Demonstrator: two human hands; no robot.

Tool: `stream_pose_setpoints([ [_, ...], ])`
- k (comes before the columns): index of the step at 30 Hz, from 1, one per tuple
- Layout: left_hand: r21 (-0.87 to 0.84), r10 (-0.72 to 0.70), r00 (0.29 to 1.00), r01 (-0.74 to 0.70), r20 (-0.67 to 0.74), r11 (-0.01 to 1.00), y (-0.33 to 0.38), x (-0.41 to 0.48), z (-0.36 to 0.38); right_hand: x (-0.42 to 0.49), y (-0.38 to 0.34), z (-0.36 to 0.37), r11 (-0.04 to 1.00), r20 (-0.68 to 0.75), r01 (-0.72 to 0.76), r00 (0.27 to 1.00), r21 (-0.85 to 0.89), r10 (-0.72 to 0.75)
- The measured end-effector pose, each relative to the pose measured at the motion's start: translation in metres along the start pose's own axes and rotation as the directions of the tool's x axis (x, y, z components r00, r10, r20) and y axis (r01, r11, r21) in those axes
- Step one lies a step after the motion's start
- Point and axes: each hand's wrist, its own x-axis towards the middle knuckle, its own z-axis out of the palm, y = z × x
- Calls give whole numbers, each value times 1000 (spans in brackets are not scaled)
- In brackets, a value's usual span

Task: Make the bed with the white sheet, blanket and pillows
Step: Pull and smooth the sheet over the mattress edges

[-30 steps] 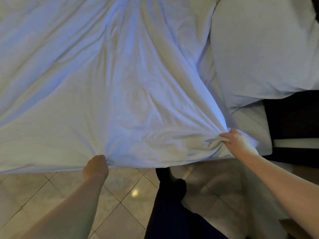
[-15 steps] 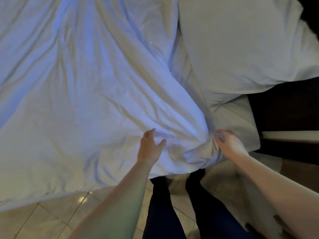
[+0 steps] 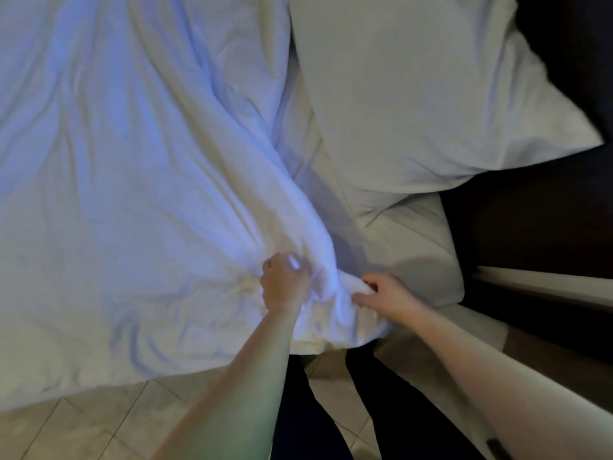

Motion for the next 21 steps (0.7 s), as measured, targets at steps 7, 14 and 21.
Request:
stream_pose_setpoints([
  [7, 52, -5, 1000, 4, 22, 999, 64, -32, -19, -52, -31, -12, 928, -21, 373, 927, -29, -373],
  [14, -631, -161, 978, 208, 133, 747, 29, -24, -63, -62, -46, -18, 943, 109, 92, 985, 319, -133],
  [21, -610, -393, 917, 350, 68, 711, -23, -38, -87, -58, -52, 6, 969, 266, -17, 963, 246, -50],
])
